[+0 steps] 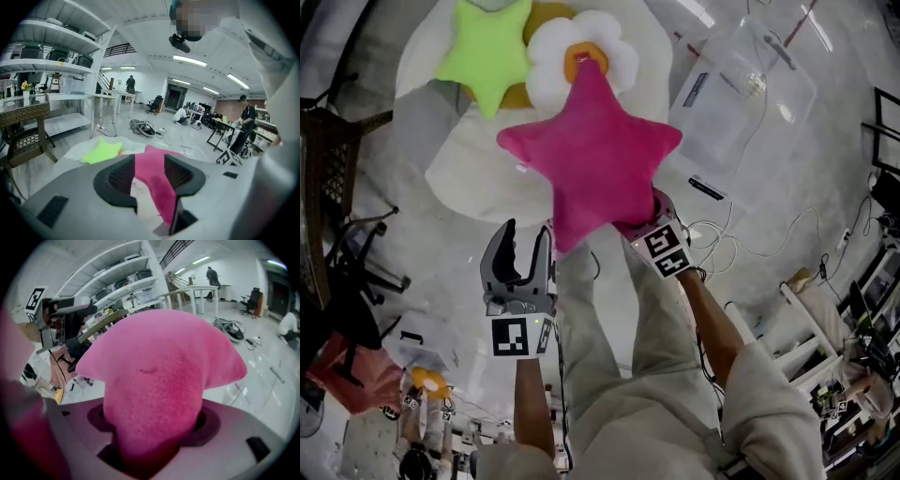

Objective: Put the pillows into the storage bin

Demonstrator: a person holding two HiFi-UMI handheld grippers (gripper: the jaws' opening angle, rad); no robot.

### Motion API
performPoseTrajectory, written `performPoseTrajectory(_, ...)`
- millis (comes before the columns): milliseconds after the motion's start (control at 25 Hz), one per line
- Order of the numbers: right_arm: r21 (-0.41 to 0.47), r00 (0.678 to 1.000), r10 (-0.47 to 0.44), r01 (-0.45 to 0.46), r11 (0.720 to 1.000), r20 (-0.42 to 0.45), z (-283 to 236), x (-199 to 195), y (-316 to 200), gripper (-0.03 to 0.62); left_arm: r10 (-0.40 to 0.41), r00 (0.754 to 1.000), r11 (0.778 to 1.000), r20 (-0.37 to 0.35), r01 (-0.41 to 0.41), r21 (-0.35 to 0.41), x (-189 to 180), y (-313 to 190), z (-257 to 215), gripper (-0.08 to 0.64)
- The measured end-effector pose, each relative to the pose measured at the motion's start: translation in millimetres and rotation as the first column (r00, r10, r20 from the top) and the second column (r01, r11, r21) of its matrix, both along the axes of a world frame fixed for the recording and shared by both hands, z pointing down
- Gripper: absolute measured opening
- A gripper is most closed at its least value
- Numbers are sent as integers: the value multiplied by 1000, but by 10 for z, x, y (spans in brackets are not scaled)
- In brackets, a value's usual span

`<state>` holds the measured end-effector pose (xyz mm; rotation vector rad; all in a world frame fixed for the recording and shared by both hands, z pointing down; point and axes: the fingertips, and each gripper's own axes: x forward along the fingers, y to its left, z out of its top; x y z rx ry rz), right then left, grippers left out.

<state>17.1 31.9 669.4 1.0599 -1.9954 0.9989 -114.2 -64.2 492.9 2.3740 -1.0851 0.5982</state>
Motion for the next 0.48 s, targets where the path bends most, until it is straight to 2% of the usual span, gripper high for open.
performPoseTrajectory(120,5,986,160,-160,987,-38,-32,685,75,342,72,997,997,-3,-72,-8,435,15,54,195)
performPoseTrajectory(240,-6,948,311,-312,950,-64,-7,1359,201,344,142,990,990,-4,-142,-22,877,52,107,195)
performPoseTrajectory(360,-4,894,440,-442,897,-86,82,2063,343,345,197,980,980,-6,-197,-35,1316,125,129,195)
performPoseTrajectory(480,-10,824,558,-561,828,-100,255,2686,487,348,243,970,969,-5,-243,-42,1687,196,156,195)
